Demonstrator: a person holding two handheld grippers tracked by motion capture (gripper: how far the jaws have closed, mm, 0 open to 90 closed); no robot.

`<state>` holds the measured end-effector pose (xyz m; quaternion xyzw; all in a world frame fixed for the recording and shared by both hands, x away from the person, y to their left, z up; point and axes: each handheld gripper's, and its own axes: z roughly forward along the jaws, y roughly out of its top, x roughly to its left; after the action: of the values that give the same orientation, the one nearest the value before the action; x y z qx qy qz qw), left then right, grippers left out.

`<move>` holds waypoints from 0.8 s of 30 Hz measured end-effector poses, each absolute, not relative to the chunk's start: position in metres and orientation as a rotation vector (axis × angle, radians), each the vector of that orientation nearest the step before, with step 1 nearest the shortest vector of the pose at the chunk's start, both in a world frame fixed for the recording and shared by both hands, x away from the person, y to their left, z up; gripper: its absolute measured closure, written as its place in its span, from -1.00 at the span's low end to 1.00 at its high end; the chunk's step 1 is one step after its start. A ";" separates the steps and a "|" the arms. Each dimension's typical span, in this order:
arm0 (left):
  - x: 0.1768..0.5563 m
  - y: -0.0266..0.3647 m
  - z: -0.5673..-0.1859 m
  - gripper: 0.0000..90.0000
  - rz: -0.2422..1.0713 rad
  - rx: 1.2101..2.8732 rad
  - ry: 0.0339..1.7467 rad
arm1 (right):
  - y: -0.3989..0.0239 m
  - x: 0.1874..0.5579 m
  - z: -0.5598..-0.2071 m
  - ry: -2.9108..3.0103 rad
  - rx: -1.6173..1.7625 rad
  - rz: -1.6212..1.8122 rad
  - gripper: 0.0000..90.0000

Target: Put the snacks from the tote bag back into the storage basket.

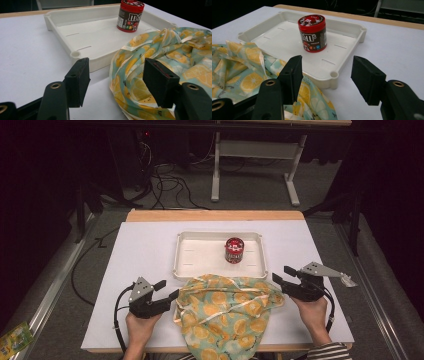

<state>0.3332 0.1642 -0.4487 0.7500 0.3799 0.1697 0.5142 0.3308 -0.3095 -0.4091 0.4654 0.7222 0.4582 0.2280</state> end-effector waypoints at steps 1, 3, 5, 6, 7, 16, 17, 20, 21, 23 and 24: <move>0.333 0.165 -0.448 -0.14 0.410 1.803 0.912 | -0.311 0.330 -0.410 1.983 1.285 1.262 -0.04; 0.334 0.166 -0.448 -0.14 0.414 1.803 0.916 | -0.314 0.327 -0.411 1.974 1.299 1.265 -0.04; 0.334 0.168 -0.448 -0.14 0.415 1.798 0.925 | -0.318 0.325 -0.411 1.966 1.305 1.267 -0.03; 0.334 0.169 -0.448 -0.14 0.412 1.797 0.928 | -0.320 0.325 -0.412 1.962 1.305 1.267 -0.03; 0.334 0.169 -0.447 -0.14 0.415 1.794 0.931 | -0.321 0.324 -0.412 1.958 1.308 1.269 -0.03; 0.334 0.176 -0.447 -0.14 0.424 1.791 0.945 | -0.336 0.316 -0.418 1.927 1.349 1.258 -0.03; 0.335 0.177 -0.447 -0.14 0.425 1.790 0.949 | -0.337 0.316 -0.419 1.926 1.349 1.256 -0.03; 0.336 0.180 -0.448 -0.14 0.424 1.779 0.966 | -0.341 0.314 -0.422 1.920 1.363 1.253 -0.03; 0.336 0.180 -0.448 -0.14 0.424 1.777 0.969 | -0.342 0.314 -0.423 1.917 1.373 1.254 -0.03; 0.337 0.181 -0.449 -0.14 0.428 1.779 0.973 | -0.345 0.312 -0.424 1.913 1.383 1.251 -0.03; 0.337 0.182 -0.449 -0.14 0.428 1.779 0.976 | -0.346 0.312 -0.426 1.914 1.375 1.249 -0.03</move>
<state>0.3369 0.1817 -0.4490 0.7384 0.4053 0.1777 0.5089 0.3124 -0.3459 -0.4256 0.5012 0.6975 0.4550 0.2351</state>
